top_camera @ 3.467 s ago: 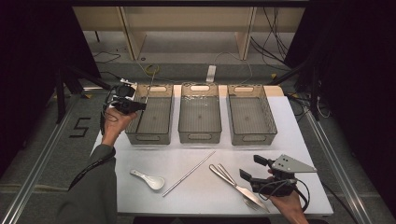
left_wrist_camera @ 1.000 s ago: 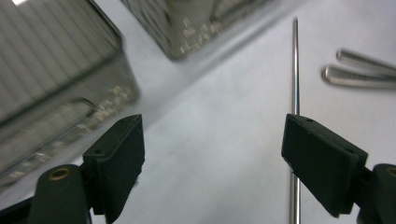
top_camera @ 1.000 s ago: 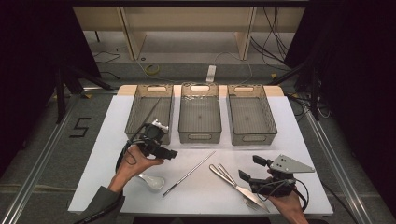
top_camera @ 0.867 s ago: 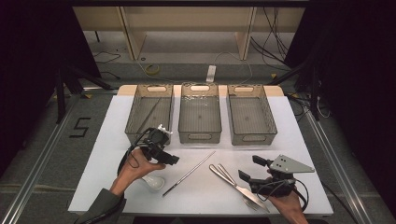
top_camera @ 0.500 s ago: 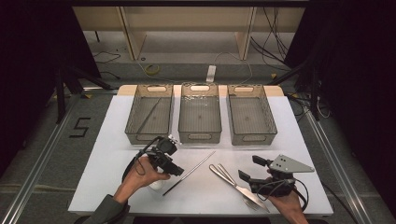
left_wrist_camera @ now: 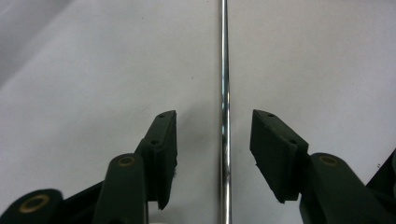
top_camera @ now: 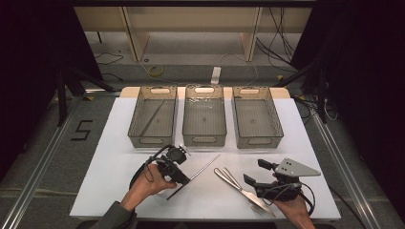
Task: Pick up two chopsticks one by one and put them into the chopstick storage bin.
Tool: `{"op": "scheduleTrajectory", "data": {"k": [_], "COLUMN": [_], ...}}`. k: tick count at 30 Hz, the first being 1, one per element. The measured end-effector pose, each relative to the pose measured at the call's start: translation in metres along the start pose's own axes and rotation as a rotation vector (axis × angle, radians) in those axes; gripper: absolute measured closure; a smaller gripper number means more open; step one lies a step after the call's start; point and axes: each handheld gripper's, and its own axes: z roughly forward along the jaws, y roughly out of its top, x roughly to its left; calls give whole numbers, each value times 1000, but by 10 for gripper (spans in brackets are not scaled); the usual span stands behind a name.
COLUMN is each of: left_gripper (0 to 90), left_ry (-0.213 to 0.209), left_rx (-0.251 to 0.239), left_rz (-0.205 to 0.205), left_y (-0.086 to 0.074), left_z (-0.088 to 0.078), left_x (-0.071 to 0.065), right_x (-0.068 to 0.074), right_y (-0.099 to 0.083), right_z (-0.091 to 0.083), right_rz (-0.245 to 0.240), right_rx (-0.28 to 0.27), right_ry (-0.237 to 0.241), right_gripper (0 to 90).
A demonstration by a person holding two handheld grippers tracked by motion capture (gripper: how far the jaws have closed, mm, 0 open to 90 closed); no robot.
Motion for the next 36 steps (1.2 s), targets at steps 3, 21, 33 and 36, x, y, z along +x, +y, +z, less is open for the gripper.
{"op": "scheduleTrajectory", "data": {"k": [3, 21, 33, 36], "left_gripper": [536, 735, 809, 819], "left_ry": [1, 26, 74, 81], "left_rx": [9, 40, 54, 55], "left_rz": [22, 79, 95, 103], "left_y": [1, 3, 5, 5], "left_z": [4, 17, 21, 21], "left_x": [-4, -14, -20, -21], "right_x": [0, 1, 1, 1], "right_y": [0, 0, 0, 0], "right_z": [0, 1, 1, 1], "right_rz": [-1, -5, -6, -7], "right_rx": [0, 7, 6, 10], "right_ry": [1, 7, 5, 5], "right_gripper": [253, 253, 253, 253]}}
